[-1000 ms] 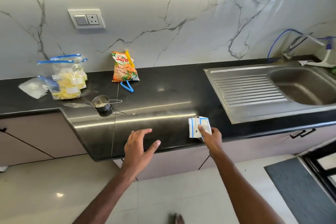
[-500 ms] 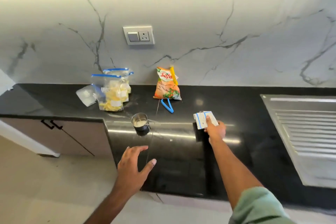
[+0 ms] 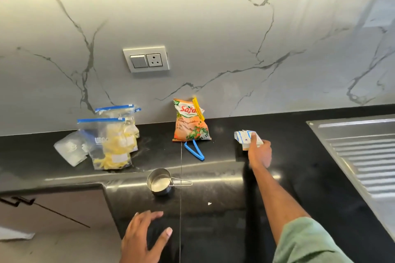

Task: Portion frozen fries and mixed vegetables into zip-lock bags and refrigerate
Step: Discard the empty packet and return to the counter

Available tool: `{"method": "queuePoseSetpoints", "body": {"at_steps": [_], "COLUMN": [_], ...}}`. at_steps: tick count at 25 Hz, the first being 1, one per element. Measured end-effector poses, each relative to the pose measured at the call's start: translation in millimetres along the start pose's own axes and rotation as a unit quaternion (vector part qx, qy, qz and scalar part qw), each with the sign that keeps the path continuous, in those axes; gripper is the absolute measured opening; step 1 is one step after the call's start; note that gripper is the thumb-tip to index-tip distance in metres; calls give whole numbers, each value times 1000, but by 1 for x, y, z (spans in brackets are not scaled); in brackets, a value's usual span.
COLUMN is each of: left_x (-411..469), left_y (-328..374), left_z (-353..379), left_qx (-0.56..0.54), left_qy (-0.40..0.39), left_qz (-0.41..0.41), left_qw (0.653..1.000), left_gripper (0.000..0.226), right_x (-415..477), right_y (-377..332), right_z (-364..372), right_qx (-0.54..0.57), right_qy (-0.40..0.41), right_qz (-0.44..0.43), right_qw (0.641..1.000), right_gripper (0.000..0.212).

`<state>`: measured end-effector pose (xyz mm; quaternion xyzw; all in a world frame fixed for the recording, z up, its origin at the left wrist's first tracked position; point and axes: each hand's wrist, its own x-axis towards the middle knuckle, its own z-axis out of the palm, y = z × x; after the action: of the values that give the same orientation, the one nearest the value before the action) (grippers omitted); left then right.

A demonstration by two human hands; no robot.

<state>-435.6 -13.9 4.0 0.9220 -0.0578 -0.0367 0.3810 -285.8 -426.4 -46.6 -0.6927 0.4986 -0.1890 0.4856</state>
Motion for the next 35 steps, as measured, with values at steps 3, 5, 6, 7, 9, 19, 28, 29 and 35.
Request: {"method": "queuePoseSetpoints", "body": {"at_steps": [3,5,6,7,9,19,28,29,35], "left_x": [13,23,27,31,37,74,166,173,195], "left_y": [-8,-16,-22,-27,-35,-9,48,50,50], "left_z": [-18,-28,-33,-37,-42,-29,-31,-31,-30], "left_qx": [-3,5,7,8,8,67,197,205,229], "left_qy": [7,-8,-18,-25,-37,-70,-39,-41,-55], "left_qz": [11,12,14,15,24,74,80,73,78], "left_qw": [1000,1000,1000,1000,999,993,976,975,969], "left_gripper": [48,49,52,54,52,75,88,88,96], "right_x": [-1,-1,-3,-7,-14,-61,-107,-111,-124], "right_y": [-4,-1,-1,-2,-3,9,-29,-33,-42], "right_z": [-7,-9,-9,-10,-11,1,61,64,85], "right_qx": [0,2,4,1,-5,-164,-168,-169,-162], "right_qy": [31,25,19,13,9,24,-89,-100,-144], "right_qz": [2,-1,-11,-21,-34,-182,-327,-327,-314], "right_qw": [1000,1000,1000,1000,999,969,926,924,924], "right_gripper": [76,73,68,63,55,40,61,62,66]}}
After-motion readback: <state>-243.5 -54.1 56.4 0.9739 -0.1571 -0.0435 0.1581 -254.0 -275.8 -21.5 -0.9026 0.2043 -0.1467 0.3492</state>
